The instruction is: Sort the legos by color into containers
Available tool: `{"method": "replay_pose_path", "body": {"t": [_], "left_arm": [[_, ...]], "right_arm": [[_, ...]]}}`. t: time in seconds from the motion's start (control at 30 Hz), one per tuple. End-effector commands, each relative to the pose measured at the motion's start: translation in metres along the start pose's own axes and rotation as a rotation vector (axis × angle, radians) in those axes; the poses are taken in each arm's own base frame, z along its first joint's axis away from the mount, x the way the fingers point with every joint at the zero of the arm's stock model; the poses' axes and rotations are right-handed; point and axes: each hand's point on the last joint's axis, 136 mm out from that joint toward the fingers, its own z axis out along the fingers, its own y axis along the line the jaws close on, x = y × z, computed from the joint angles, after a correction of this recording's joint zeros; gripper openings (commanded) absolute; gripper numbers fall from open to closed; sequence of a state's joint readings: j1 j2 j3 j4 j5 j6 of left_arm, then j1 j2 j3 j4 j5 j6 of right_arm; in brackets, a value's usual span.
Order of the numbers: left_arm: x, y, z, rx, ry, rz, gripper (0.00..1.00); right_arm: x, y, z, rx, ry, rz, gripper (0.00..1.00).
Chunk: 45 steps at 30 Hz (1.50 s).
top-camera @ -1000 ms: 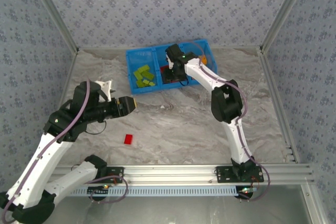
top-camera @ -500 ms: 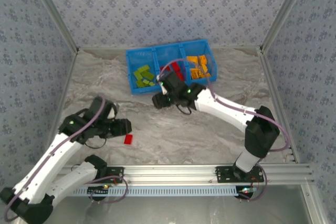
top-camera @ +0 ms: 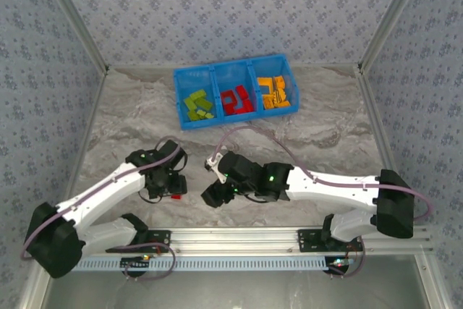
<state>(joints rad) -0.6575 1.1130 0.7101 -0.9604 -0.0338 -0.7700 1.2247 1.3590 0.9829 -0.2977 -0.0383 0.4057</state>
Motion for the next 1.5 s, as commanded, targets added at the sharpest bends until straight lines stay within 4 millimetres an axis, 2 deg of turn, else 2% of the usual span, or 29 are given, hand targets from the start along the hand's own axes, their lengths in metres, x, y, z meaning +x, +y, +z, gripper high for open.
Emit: {"method": "replay_pose_path", "body": {"t": [0.0,0.17,0.5,0.63,0.77,0.87,0.93,1.03,1.17,1.23,1.3,1.4,1.47], "left_arm": [[-0.014,-0.006,0.011,-0.007,-0.060,0.004,0.67],[-0.015,-0.004,0.026,-0.043,-0.050,0.040,0.66],[-0.011,-0.010,0.050,-0.033,-0.011,0.063,0.53],[-0.014,-0.011,0.050,-0.030,-0.021,0.064,0.39],[-0.019,-0.018,0.036,-0.004,-0.048,0.058,0.35],[-0.036,-0.040,0.007,0.070,-0.096,0.060,0.34],[-0.053,-0.062,-0.016,0.119,-0.140,0.073,0.34],[-0.076,-0.096,-0.039,0.192,-0.174,0.082,0.34],[-0.114,-0.138,-0.068,0.261,-0.237,0.113,0.34],[-0.137,-0.162,-0.082,0.285,-0.270,0.136,0.34],[-0.158,-0.183,-0.088,0.298,-0.297,0.157,0.34],[-0.189,-0.209,-0.089,0.292,-0.325,0.172,0.34],[-0.208,-0.224,-0.082,0.297,-0.323,0.174,0.34]], "right_arm": [[-0.009,0.001,-0.008,-0.003,-0.063,0.039,0.71],[-0.005,0.001,-0.009,0.003,-0.056,0.048,0.72],[0.011,-0.008,-0.012,0.035,-0.048,0.072,0.74],[0.014,-0.012,-0.013,0.051,-0.048,0.081,0.74],[0.009,-0.018,-0.020,0.093,-0.071,0.086,0.74],[-0.002,-0.035,-0.040,0.184,-0.123,0.104,0.74],[-0.014,-0.060,-0.065,0.311,-0.188,0.140,0.75],[-0.028,-0.104,-0.107,0.510,-0.271,0.210,0.75],[-0.036,-0.149,-0.154,0.675,-0.360,0.320,0.78],[-0.039,-0.169,-0.165,0.693,-0.383,0.388,0.78],[-0.045,-0.180,-0.171,0.689,-0.398,0.423,0.78],[-0.060,-0.186,-0.172,0.670,-0.429,0.415,0.79],[-0.070,-0.188,-0.168,0.648,-0.438,0.408,0.80]]}}
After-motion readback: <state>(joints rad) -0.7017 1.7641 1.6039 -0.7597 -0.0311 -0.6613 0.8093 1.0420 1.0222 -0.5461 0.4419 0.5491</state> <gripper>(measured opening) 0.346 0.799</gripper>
